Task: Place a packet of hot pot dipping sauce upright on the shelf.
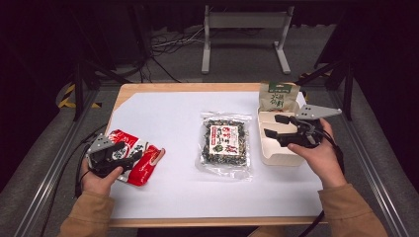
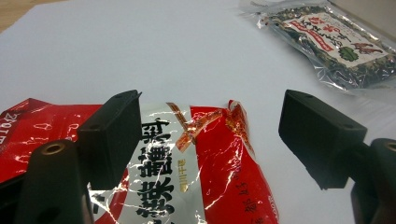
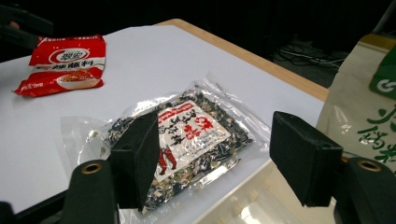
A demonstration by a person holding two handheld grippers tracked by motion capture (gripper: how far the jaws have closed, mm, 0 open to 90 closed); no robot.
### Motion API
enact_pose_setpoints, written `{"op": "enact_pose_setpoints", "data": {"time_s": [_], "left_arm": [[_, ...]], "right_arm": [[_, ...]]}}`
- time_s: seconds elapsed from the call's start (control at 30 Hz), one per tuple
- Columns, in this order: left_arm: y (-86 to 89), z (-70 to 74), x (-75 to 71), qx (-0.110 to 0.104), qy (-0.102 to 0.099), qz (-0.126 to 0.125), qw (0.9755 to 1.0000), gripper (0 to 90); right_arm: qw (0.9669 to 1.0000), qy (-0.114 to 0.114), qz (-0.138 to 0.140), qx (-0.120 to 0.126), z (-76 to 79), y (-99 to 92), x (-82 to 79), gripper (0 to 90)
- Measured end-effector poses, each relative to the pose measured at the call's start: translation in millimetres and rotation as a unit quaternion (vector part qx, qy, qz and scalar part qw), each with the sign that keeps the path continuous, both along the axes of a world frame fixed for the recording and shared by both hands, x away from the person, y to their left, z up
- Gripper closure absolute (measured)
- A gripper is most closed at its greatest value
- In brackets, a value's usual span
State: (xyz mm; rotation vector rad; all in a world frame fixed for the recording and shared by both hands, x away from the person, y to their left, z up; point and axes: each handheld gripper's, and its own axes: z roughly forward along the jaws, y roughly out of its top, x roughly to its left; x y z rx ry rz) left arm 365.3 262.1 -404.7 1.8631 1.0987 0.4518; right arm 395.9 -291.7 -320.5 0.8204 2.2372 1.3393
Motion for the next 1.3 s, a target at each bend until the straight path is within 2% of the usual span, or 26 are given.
{"op": "enact_pose_setpoints", "data": {"time_s": [0.43,0.5,0.57,0.67,0.77,0.9,1.1,1.3], "left_arm": [[2.4,8.4,-1.6,0.001,-0.001,-0.009,1.0,21.5],[2.7,9.3,-1.5,0.003,0.005,-0.012,0.9999,21.6],[2.5,10.2,-1.2,0.006,0.01,-0.014,0.9998,21.7],[2.6,16.0,-0.9,0.026,0.014,-0.025,0.9992,21.7],[2.4,18.3,-0.6,0.032,0.019,-0.031,0.9988,21.3],[3.4,20.3,-1.4,0.048,0.021,-0.032,0.9982,20.2],[11.5,22.4,-2.8,0.047,0.027,-0.023,0.9982,19.7],[17.8,25.0,-2.2,0.06,0.028,-0.015,0.9977,19.3]], "right_arm": [[0.9999,0.011,0.003,0.006,-17.5,0.3,-2.7,33.6],[0.9999,0.012,0.003,0.008,-19.4,0.9,-2.4,33.7],[0.9999,0.014,0.003,0.009,-20.0,1.5,-2.3,33.9],[0.9999,0.013,0.008,0.002,-23.7,5.3,-2.4,34.3],[0.9998,0.016,0.012,-0.002,-25.5,7.8,-3.5,34.3],[0.9998,0.015,0.015,0.0,-25.0,8.8,-5.7,34.2],[0.9997,0.015,0.016,-0.009,-27.1,11.9,-7.5,34.1],[0.9995,0.014,0.024,-0.014,-28.2,16.5,-9.5,33.9]]}}
